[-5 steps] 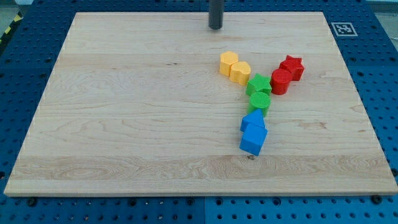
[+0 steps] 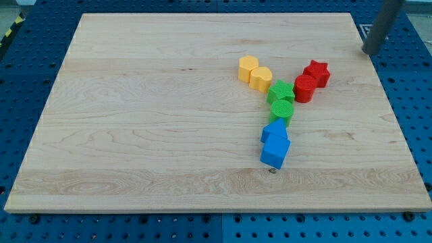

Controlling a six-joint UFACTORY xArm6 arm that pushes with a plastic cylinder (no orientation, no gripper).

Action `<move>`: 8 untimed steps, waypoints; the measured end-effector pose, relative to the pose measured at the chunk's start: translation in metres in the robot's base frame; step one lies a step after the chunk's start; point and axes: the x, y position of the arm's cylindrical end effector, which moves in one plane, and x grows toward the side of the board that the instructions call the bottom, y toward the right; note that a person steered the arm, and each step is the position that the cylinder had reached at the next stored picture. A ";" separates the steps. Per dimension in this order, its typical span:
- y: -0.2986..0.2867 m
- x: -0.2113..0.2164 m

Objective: Seperate the line of blocks

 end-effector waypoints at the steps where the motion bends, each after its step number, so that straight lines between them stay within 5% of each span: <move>1: 0.016 0.055; 4: -0.048 0.117; 8: -0.153 0.117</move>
